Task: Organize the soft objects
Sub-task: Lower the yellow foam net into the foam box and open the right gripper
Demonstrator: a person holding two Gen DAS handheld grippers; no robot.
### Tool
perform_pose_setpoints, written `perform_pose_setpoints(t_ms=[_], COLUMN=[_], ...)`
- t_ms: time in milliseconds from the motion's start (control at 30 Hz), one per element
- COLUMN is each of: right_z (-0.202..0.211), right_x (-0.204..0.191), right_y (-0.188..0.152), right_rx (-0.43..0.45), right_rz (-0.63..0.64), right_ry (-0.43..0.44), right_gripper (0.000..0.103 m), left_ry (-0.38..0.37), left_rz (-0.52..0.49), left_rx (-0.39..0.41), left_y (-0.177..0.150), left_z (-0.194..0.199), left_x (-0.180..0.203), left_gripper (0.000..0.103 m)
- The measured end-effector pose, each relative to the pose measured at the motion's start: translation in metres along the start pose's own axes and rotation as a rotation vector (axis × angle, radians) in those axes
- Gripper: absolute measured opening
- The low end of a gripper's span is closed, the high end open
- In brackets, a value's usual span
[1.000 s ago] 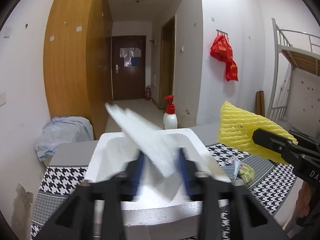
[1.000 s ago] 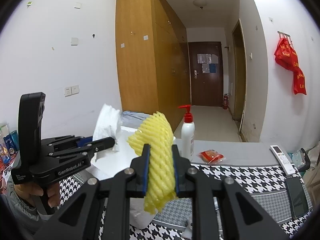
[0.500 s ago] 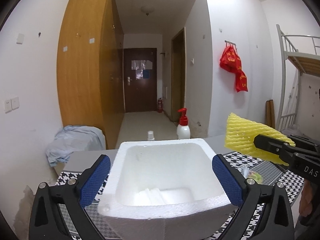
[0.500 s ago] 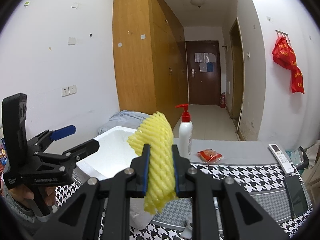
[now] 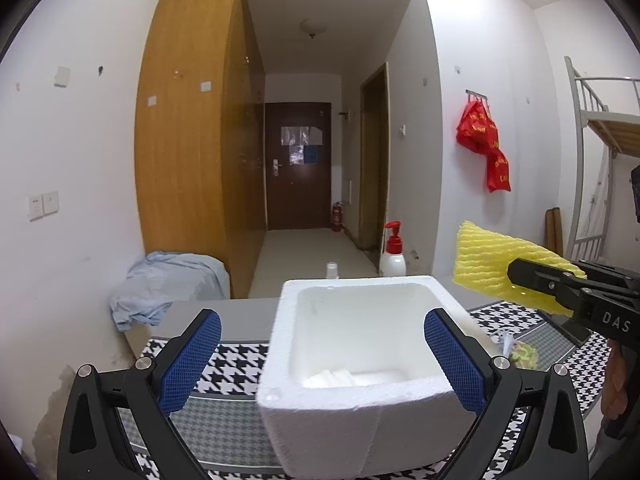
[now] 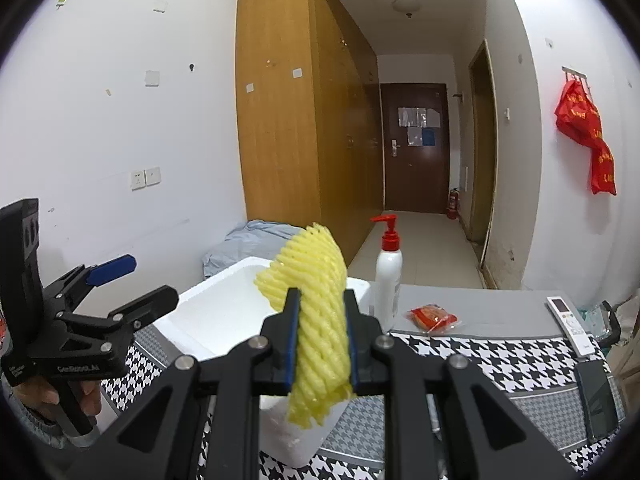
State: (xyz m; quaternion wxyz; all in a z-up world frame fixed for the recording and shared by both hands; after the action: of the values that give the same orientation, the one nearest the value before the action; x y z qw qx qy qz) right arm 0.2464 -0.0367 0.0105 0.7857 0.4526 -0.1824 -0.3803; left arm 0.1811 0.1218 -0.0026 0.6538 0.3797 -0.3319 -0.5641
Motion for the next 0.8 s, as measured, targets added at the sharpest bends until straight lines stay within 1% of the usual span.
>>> perform_pose_setpoints(t_ms=[167, 600, 800], right_z=[-0.005, -0.022, -0.029], right_x=[-0.007, -0.027, -0.036], right_y=[0.003, 0.011, 0.013], right_rx=[-0.004, -0.025, -0.033], right_rz=[0.015, 0.045, 0.051], right_ry=[0.010, 0.047, 0.076], right_gripper=[0.023, 0.023, 0.023], left_ry=[0.009, 0.066, 0.074], left_rz=[0.015, 0.051, 0.067], left_rx=[0.006, 0.007, 0.007], left_y=[-0.002, -0.012, -0.015], left_z=[0.008, 0.017, 0.020], left_x=[-0.011, -0.036, -0.042], left_gripper=[0.102, 0.102, 0.102])
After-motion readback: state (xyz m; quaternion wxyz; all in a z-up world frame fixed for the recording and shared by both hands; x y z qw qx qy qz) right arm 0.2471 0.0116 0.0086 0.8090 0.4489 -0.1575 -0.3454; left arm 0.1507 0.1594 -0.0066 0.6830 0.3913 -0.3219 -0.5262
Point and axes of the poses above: each gripper's, at about its wrist camera, not at the fingertips, and z roughly against the way its jaws point, x to its right, y to its top, the point moved 6 cm from there along -z, roughly the way its jaws point, and after that the axes turned 13 degrees about -x, right-handed, at the moved point
